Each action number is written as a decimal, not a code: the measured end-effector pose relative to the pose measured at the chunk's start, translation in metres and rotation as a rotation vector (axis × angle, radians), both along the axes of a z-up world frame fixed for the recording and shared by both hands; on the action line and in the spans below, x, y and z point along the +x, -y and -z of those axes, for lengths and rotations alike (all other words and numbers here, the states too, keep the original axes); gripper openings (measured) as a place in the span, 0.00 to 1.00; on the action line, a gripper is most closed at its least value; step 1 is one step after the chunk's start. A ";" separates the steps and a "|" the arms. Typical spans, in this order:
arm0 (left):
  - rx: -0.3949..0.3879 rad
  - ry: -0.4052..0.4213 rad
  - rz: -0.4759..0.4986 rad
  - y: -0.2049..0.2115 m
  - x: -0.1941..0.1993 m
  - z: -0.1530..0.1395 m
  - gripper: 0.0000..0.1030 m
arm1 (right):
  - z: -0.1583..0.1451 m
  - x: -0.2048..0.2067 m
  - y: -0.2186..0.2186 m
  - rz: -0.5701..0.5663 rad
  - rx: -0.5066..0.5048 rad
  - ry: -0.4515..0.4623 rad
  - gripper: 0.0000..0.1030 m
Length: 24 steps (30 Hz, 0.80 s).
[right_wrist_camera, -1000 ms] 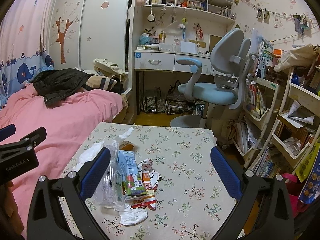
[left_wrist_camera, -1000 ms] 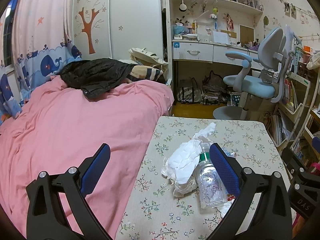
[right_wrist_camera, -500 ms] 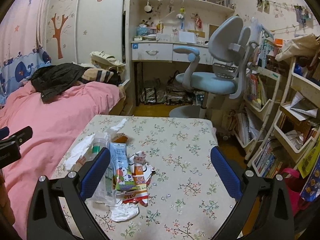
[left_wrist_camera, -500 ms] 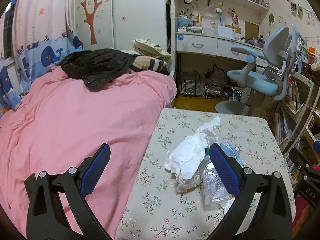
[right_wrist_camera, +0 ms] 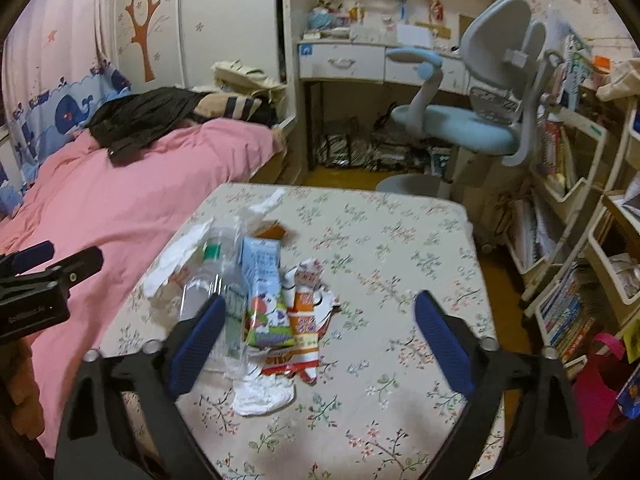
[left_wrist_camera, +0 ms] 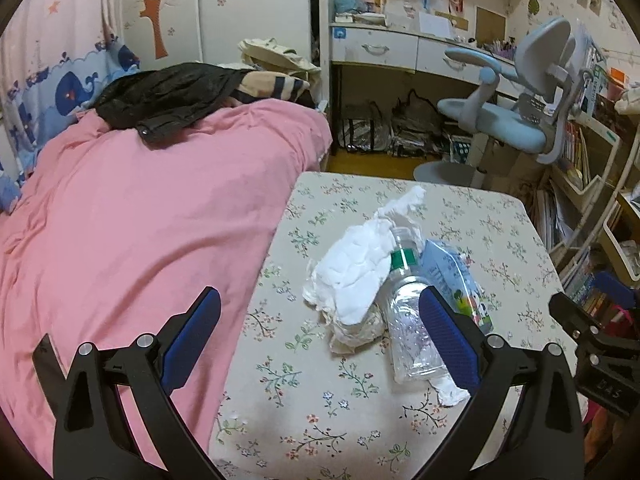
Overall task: Collect trash
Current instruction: 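Grasp the milk carton with the right tool while the left tool grasps the clear bottle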
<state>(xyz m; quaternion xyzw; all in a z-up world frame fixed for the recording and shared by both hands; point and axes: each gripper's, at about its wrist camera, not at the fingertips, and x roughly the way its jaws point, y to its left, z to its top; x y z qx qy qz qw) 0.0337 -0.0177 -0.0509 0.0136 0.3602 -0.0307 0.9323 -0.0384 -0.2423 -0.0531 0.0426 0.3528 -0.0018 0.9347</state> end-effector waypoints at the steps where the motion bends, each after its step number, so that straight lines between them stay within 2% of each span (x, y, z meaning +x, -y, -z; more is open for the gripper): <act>1: -0.012 -0.012 0.008 0.002 0.001 0.002 0.93 | 0.002 0.001 0.001 -0.008 0.010 -0.007 0.78; 4: -0.051 -0.051 0.036 0.009 0.009 0.014 0.93 | 0.010 0.007 0.008 -0.003 0.055 -0.033 0.74; 7: -0.056 -0.114 0.045 0.022 0.024 0.038 0.93 | 0.016 0.019 0.015 -0.005 0.113 -0.057 0.73; 9: -0.064 -0.122 0.051 0.027 0.028 0.047 0.93 | 0.018 0.029 0.016 -0.012 0.128 -0.066 0.72; 11: -0.040 -0.133 0.046 0.035 0.034 0.056 0.93 | 0.021 0.040 0.015 -0.033 0.159 -0.078 0.70; 13: -0.078 -0.141 0.064 0.041 0.038 0.059 0.93 | 0.026 0.048 0.014 -0.050 0.182 -0.098 0.68; 15: -0.053 -0.123 0.072 0.048 0.039 0.060 0.93 | 0.033 0.056 0.013 -0.068 0.206 -0.124 0.64; 19: -0.067 -0.168 0.087 0.058 0.044 0.073 0.93 | 0.047 0.067 0.009 -0.097 0.222 -0.172 0.62; 22: -0.024 -0.164 0.095 0.067 0.045 0.078 0.93 | 0.053 0.078 0.003 -0.129 0.236 -0.193 0.61; 24: -0.025 -0.171 0.095 0.068 0.046 0.080 0.93 | 0.058 0.087 -0.001 -0.145 0.244 -0.207 0.57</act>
